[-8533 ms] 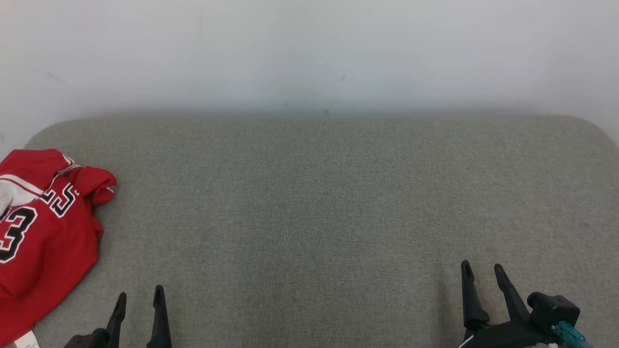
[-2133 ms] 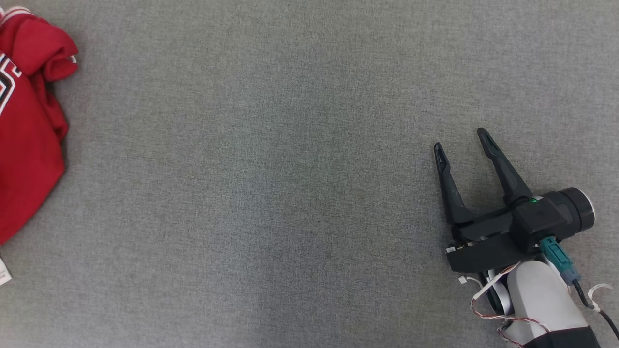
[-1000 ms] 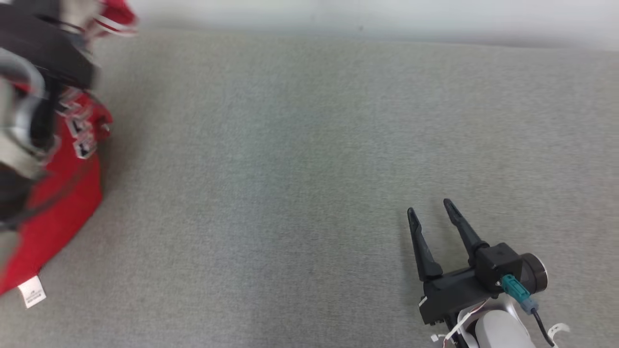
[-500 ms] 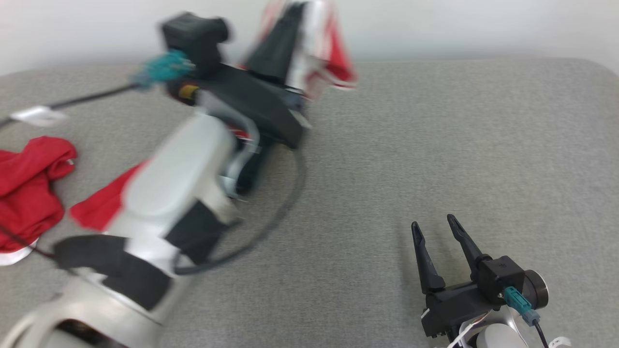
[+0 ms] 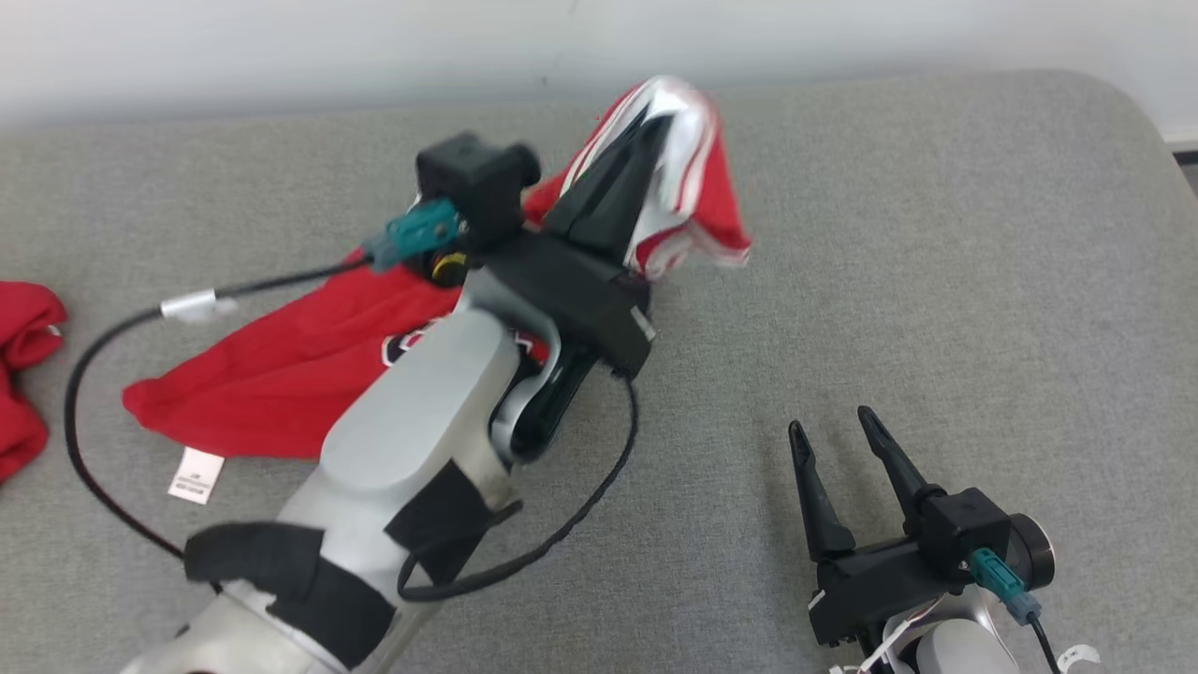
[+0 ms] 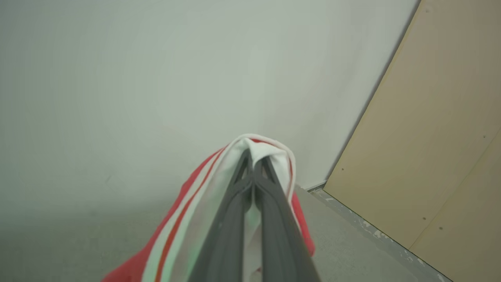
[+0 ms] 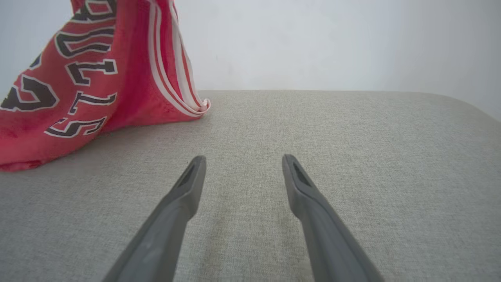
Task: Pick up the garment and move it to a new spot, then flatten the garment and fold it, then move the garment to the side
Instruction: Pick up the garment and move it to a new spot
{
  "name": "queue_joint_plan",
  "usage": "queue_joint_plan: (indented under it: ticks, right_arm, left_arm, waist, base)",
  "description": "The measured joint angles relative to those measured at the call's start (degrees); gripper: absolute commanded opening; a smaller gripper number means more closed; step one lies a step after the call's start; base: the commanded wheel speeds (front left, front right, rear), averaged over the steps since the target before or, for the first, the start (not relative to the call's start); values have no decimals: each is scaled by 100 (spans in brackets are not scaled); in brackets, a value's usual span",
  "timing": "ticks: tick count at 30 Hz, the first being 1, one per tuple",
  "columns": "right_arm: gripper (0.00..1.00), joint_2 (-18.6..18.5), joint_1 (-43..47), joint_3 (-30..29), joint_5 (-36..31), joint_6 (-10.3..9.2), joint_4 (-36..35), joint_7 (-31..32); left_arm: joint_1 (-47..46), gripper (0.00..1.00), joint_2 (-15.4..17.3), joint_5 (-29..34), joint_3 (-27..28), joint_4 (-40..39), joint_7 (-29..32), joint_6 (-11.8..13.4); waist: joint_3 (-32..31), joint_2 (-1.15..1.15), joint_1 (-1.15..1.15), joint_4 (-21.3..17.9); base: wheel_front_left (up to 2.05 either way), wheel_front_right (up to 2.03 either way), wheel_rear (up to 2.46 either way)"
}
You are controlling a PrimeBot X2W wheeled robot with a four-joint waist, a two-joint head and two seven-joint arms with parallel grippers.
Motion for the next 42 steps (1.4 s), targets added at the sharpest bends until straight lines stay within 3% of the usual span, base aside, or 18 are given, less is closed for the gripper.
queue_joint_plan:
  ticks: [1,2,3,13,18,25,34,42]
  right_arm:
    - [100,0,0,-14,3,0,-1,0]
    - [100,0,0,-14,3,0,-1,0]
    - [100,2,1,-23,7,0,-5,0]
    - [100,5,-70,-51,45,0,-3,0]
    - [100,5,-38,-91,44,0,4,-1]
    - [100,7,151,-175,38,0,-16,-1]
    - [100,8,433,-207,3,0,-2,0]
    - [100,10,665,-224,-2,0,20,0]
  left_arm:
    - [74,37,5,97,14,59,0,0]
    - [74,94,5,97,14,59,0,0]
    - [160,100,3,174,31,111,0,0]
    - [1295,100,387,984,1045,371,0,19]
    - [2073,100,610,1611,1964,-36,0,201]
    - [3322,100,688,2479,3237,-857,0,220]
    - [4829,100,376,3460,4624,-1750,0,152]
    - [5820,100,93,4035,5154,-2216,0,135]
  waist:
    - [26,0,0,-10]
    - [26,0,0,-10]
    - [49,0,0,-16]
    - [-3,0,0,73]
    - [-146,0,0,126]
    - [-399,0,0,203]
    - [-785,0,-1,244]
    - [-1120,-1,0,231]
  base:
    - [0,0,0]
    - [0,0,0]
    - [0,0,0]
    - [0,0,0]
    - [0,0,0]
    - [0,0,0]
    - [0,0,0]
    - [0,0,0]
